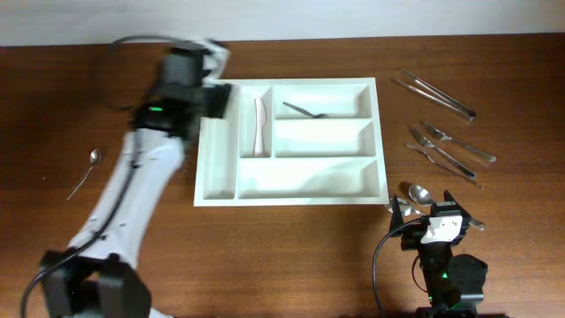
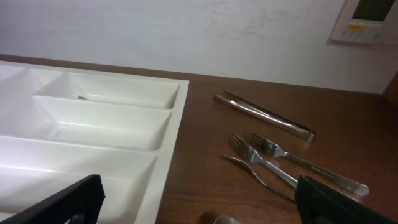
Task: Pack container
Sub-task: 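Release the spoon into the compartment and withdraw the left gripper, then lower the left gripper onto the remaining silver spoon and grasp it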
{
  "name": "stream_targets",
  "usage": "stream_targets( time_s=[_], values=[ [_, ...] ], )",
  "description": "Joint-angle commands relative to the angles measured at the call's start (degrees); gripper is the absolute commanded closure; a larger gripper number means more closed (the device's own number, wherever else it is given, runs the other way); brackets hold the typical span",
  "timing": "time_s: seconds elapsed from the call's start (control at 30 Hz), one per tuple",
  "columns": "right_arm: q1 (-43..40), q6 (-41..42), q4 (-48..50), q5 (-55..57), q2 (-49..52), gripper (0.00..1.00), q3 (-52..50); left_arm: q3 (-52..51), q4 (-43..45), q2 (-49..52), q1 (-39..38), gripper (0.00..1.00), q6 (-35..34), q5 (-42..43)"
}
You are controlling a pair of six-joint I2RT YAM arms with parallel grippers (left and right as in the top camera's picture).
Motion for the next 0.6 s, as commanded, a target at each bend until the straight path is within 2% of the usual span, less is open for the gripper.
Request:
stream_targets(
  time_s=[0.0, 0.07, 0.23, 0.43, 0.57],
  values=[
    [0.5, 0.7, -0.4, 0.3, 0.0, 0.01, -0.3, 0.3, -4.7, -0.9, 6.8, 0.01, -17.3, -1.2],
    [0.5, 0.7, -0.4, 0.3, 0.0, 0.01, -0.3, 0.2, -7.8, -0.7, 10.4, 0.01, -19.9, -1.2],
    [0.5, 0.7, -0.4, 0.3, 0.0, 0.01, -0.3, 0.1, -11.5, -0.5, 16.1, 0.01, -20.2, -0.1],
    [0.5, 0.7, -0.4, 0.3, 0.0, 0.01, -0.3, 0.1, -11.2, -0.5, 17.7, 0.01, -20.2, 1.6],
    [0.5, 0.7, -0.4, 0.3, 0.0, 0.01, -0.3, 0.1, -12.6, 0.0, 18.1, 0.01, -21.8, -0.4]
  ],
)
